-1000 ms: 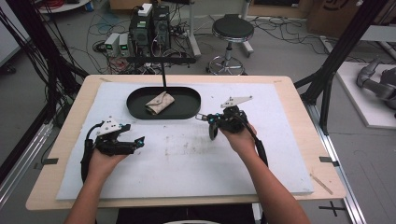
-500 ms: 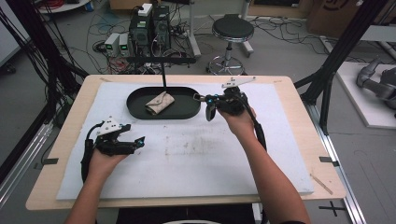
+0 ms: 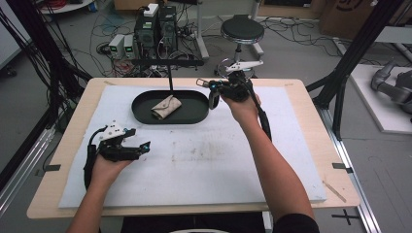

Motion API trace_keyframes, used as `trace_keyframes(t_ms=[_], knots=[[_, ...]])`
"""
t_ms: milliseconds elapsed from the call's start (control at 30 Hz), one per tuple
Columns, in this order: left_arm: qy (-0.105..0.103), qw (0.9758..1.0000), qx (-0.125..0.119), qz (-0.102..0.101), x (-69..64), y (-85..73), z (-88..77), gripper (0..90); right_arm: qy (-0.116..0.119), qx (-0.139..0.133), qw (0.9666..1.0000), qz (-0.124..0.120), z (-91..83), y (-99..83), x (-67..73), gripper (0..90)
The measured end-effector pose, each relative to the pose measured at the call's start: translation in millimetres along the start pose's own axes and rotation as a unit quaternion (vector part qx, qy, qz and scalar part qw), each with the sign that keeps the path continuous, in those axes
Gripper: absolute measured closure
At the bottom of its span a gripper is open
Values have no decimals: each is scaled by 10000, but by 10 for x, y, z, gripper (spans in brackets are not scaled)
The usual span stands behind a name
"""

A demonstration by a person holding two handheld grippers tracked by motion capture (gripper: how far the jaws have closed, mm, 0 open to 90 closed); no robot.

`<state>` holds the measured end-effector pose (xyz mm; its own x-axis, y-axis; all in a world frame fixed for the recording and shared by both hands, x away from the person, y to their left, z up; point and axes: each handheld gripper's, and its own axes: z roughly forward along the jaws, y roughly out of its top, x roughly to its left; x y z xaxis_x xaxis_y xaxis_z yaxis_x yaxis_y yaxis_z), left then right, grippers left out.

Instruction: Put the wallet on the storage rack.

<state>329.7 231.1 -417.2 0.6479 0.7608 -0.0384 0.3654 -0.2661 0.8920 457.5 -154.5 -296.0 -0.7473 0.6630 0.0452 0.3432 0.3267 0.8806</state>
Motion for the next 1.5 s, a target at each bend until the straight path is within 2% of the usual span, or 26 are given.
trace_keyframes(t_ms=[333, 633, 900, 1133, 1500], knots=[[2, 10000, -29, -13, 4, 6, -6, 204, -163, 64, 9998, 22, 173, 225, -122, 892], [34, 10000, -36, -44, 16, 2, -14, 204, -340, 242, 9991, -25, 389, 399, -185, 891], [17, 10000, -32, -34, 19, -2, -12, 204, -447, 353, 9984, 57, 493, 378, -240, 890], [13, 10000, -15, -37, 15, -6, -8, 204, -605, 336, 9976, -36, 541, 367, -256, 891], [4, 10000, -3, -36, 19, -9, -6, 204, -747, 340, 9966, 63, 593, 344, -357, 889]])
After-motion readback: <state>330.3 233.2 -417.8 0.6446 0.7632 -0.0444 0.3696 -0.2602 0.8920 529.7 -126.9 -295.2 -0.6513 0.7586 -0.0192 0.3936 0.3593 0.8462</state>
